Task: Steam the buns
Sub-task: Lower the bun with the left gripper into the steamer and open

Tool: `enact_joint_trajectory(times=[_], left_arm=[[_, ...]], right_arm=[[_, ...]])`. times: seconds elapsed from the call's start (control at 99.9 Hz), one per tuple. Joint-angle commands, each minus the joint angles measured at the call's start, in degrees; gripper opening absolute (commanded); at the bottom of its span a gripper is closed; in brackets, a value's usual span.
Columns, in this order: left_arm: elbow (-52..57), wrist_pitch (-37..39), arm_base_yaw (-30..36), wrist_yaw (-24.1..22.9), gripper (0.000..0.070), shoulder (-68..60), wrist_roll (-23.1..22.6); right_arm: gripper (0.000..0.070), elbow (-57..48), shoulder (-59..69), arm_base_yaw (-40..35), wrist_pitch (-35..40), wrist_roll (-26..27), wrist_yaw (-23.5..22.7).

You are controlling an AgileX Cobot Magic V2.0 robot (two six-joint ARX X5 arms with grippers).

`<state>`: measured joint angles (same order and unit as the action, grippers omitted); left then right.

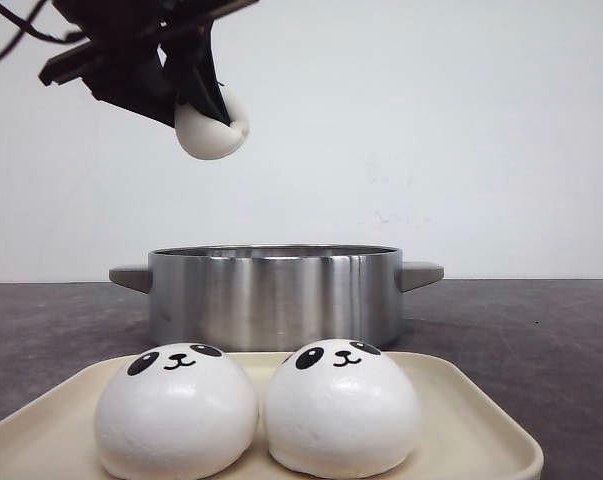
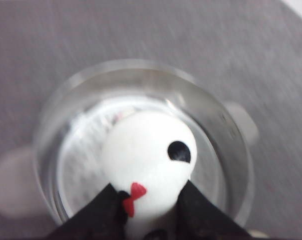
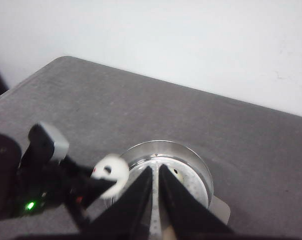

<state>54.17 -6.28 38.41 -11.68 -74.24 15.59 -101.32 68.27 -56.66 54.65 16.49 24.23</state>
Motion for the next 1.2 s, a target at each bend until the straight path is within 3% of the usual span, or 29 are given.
enact_joint_trajectory(times=[0.0, 0.24, 0.421, 0.471, 0.581, 0.631, 0.951, 1.192], left_arm=[[0.5, 2.9, -0.5, -0.1, 0.0, -2.2, -2.1], [0.9, 6.9, -5.1, 0.8, 0.0, -11.1, -1.9], [0.9, 10.7, -7.4, 8.9, 0.0007, -16.8, -0.3], [0.9, 11.6, -7.7, 9.8, 0.0112, -17.7, 0.6], [0.9, 12.1, -7.8, 9.9, 0.0557, -18.6, 2.2], [0.9, 12.0, -7.9, 9.9, 0.0654, -18.7, 2.1], [4.2, 7.9, -8.5, 10.0, 0.0657, -17.4, 1.9], [10.3, -1.3, -8.0, 10.0, 0.0588, -10.3, 2.1]], right_arm=[[0.0012, -1.1, 0.6, -0.7, -0.6, -0.7, 0.2], [0.0012, -1.1, 0.6, -0.7, -0.5, -0.9, 0.2], [0.0012, -1.1, 0.6, -0.7, 0.2, -0.9, 0.2], [0.0012, -1.1, 0.6, -0.7, 0.3, -0.9, 0.2], [0.0012, -1.1, 0.6, -0.7, 1.1, -0.9, 0.2], [0.0012, -1.1, 0.6, -0.7, 1.6, -0.8, 0.2], [0.0012, -0.7, 0.7, -0.5, 5.1, -1.0, 0.5], [0.0012, 8.3, 0.9, -0.4, 5.1, -0.5, 1.2]])
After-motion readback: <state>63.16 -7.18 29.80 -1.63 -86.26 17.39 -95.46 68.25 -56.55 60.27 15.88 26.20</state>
